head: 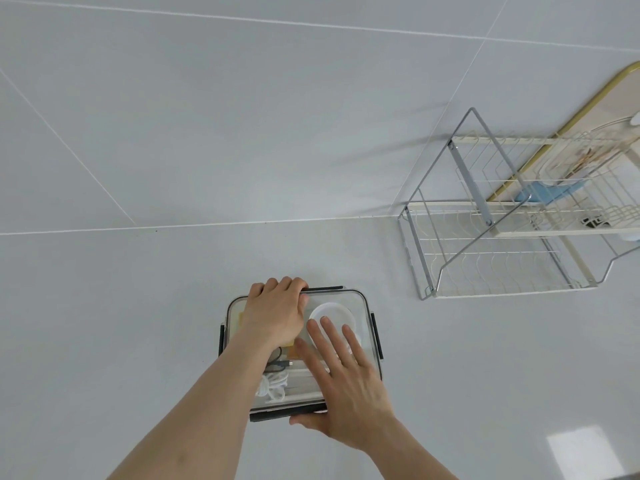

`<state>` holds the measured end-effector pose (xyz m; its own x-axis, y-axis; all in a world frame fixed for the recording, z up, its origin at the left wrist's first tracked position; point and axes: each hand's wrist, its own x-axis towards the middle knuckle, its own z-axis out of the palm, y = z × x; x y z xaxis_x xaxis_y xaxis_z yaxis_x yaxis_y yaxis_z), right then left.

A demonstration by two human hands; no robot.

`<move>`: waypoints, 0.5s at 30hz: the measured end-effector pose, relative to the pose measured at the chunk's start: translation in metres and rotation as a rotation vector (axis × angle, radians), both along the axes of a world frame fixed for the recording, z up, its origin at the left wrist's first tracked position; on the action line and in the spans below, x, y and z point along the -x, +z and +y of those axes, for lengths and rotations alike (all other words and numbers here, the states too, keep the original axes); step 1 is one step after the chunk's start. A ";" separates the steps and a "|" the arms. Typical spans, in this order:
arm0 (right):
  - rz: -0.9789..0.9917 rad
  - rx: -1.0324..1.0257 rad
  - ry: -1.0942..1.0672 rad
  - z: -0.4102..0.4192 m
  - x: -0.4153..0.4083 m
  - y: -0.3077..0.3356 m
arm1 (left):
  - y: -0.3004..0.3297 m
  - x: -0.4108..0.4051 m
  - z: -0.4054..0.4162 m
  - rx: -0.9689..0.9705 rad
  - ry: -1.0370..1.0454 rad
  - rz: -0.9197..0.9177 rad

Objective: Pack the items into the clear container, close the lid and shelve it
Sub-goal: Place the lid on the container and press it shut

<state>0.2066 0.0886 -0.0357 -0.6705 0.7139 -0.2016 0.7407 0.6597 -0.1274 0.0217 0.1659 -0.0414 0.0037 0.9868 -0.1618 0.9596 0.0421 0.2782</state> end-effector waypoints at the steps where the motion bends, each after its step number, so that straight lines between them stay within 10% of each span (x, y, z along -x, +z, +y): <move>1: 0.020 0.006 -0.012 -0.001 0.001 0.000 | -0.001 0.000 -0.001 -0.007 -0.012 0.007; 15: 0.111 -0.066 -0.120 -0.016 0.017 -0.017 | -0.004 -0.009 -0.010 -0.145 -0.013 0.084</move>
<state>0.1896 0.0730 -0.0526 -0.5949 0.7997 -0.0811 0.7987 0.5768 -0.1716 0.0307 0.1562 -0.0453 0.0089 0.9998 -0.0177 0.9799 -0.0052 0.1995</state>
